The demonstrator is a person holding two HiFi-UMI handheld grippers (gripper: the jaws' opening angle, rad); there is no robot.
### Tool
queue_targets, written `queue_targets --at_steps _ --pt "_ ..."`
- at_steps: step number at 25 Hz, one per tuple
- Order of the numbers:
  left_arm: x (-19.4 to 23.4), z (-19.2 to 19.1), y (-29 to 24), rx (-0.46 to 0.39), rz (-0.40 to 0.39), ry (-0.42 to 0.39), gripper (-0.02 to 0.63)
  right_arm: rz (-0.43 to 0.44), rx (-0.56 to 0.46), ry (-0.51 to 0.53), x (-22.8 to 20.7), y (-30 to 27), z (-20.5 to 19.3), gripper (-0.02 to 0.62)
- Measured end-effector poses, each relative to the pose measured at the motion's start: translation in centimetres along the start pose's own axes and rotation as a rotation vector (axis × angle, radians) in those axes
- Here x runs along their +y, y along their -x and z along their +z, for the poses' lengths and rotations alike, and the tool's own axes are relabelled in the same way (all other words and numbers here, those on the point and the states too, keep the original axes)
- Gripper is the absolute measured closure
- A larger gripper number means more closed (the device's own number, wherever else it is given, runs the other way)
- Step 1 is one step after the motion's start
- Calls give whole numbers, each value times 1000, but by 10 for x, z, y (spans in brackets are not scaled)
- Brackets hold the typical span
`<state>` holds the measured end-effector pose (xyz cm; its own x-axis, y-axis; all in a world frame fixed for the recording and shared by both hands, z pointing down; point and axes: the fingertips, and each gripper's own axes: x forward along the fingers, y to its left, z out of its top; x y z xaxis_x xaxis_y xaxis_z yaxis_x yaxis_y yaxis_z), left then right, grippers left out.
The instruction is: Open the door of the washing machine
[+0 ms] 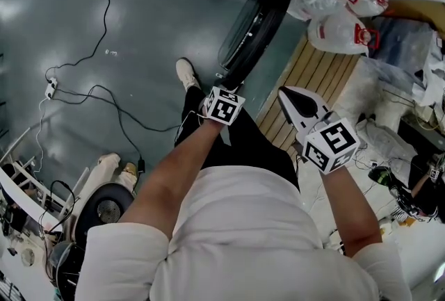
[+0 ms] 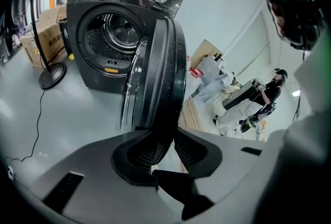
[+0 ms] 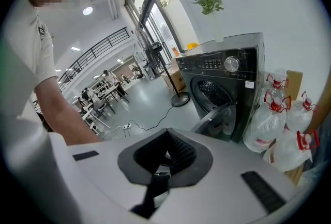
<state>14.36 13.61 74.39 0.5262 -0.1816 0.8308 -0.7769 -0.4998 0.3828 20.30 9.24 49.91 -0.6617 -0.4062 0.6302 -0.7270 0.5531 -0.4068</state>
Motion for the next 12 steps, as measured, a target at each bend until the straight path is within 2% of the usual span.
queue_targets --at_steps 6,9,12 --pt "-1 -3 3 20 3 -9 489 5 -9 11 1 0 4 586" --pt "-3 -7 11 29 -16 -14 468 8 -17 13 0 0 8 586" --pt "-2 -6 34 13 -42 16 468 13 -34 13 0 1 16 586"
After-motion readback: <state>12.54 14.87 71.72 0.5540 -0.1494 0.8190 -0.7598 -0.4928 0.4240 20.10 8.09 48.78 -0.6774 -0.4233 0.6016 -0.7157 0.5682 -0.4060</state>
